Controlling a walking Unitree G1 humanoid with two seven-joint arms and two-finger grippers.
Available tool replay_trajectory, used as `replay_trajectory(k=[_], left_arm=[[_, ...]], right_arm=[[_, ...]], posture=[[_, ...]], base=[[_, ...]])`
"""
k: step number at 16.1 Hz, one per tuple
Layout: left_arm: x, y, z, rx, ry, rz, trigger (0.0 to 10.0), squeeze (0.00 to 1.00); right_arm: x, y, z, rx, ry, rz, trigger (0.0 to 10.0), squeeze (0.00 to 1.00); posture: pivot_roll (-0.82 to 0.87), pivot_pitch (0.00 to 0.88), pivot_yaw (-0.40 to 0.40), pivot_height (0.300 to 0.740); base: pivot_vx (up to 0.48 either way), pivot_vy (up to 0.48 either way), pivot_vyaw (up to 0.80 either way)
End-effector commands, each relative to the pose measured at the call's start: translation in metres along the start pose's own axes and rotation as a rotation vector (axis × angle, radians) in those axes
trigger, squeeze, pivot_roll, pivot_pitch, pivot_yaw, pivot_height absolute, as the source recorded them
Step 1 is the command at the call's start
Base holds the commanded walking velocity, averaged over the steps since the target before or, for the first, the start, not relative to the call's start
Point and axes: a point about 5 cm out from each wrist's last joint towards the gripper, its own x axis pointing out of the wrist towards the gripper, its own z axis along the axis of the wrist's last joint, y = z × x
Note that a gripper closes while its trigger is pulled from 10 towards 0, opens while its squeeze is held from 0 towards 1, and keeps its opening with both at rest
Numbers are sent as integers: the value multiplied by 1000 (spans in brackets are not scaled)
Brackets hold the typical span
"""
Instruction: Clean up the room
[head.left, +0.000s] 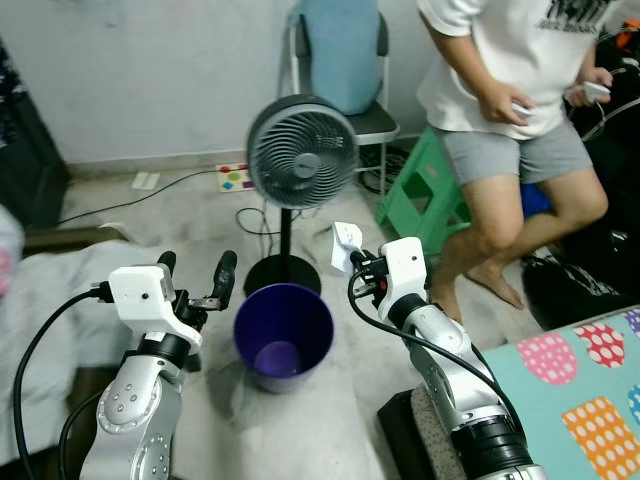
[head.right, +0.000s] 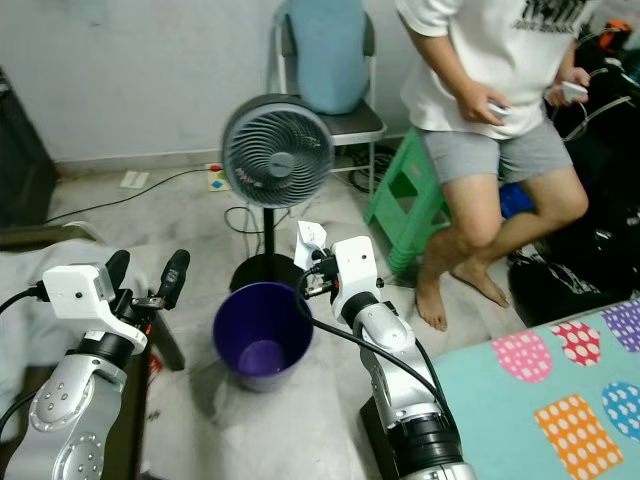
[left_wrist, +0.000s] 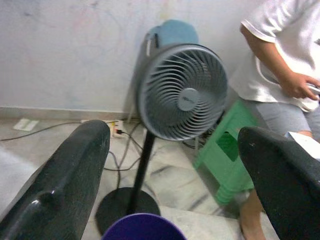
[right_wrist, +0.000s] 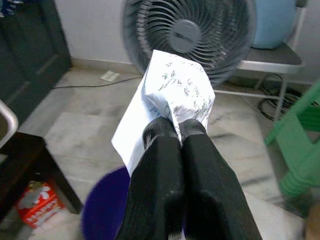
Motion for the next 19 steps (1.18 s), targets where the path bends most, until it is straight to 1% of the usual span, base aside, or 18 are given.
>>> replay_trajectory(k=[1,9,10,11,12,15,19], left_arm=[[1,-5,2,-10,-4,-25,10000,0],[2,-3,1,-1,2,-16,10000,0],[3,-2,-1,16,11,18,10000,0],[3,-1,-1,18,10,23,10000,0],[4,0,-3,38,23,38,10000,0],[4,2,-4,45,26,46,10000,0],[3,6,-7,74,40,58,10000,0]], right_arm=[[-2,-4,3,-8,-2,-7,10000,0],[-2,-2,1,-11,2,2,10000,0],[-2,-2,1,-13,2,5,10000,0],[-2,-2,1,-13,3,5,10000,0],[-1,-2,1,-13,4,6,10000,0],[-1,-2,2,-19,-3,15,10000,0],[0,1,1,-18,-4,22,10000,0]], posture=[[26,100,-118,740],[29,91,-119,740],[30,90,-118,740],[31,86,-119,740],[31,85,-120,740],[32,82,-120,740],[39,81,-116,740]], base=[[341,0,0],[321,0,0],[0,0,0],[0,0,0],[0,0,0],[0,0,0],[0,0,800]])
